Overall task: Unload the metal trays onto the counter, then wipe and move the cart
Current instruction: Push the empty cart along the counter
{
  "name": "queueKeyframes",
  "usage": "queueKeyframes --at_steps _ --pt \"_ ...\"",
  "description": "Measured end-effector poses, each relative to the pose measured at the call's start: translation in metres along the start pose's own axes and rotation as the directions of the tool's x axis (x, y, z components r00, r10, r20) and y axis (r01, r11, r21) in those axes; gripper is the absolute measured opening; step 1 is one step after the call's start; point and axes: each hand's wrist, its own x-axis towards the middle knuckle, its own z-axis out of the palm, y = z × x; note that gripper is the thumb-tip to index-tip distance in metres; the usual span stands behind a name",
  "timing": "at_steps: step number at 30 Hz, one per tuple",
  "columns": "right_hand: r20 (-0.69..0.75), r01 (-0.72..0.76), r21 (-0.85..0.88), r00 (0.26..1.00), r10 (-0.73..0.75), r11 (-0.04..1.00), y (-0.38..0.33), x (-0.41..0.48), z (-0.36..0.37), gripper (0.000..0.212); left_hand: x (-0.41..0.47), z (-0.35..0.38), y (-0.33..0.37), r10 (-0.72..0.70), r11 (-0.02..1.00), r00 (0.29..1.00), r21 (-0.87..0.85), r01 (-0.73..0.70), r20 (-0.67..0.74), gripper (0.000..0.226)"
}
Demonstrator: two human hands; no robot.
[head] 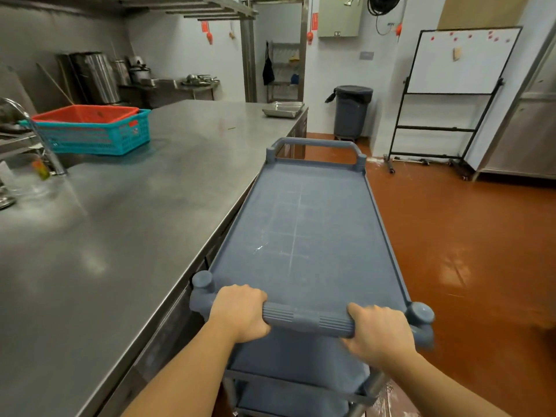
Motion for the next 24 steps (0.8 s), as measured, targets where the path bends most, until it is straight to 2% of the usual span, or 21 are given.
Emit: queueKeyframes --at_steps 15,24 --pt "-0.065 -0.075 -0.057 0.995 0.071 0.996 0.018 0.139 0.004 0.039 0.139 -0.007 -0.051 0.068 0.997 0.995 0.025 -0.066 -0.077 0.033" --pt "-0.026 -0.068 -0.007 0.997 0.068 0.998 0.025 0.273 0.002 0.031 0.272 -0.025 -0.108 0.067 0.998 0.998 0.018 -0.067 0.007 0.031"
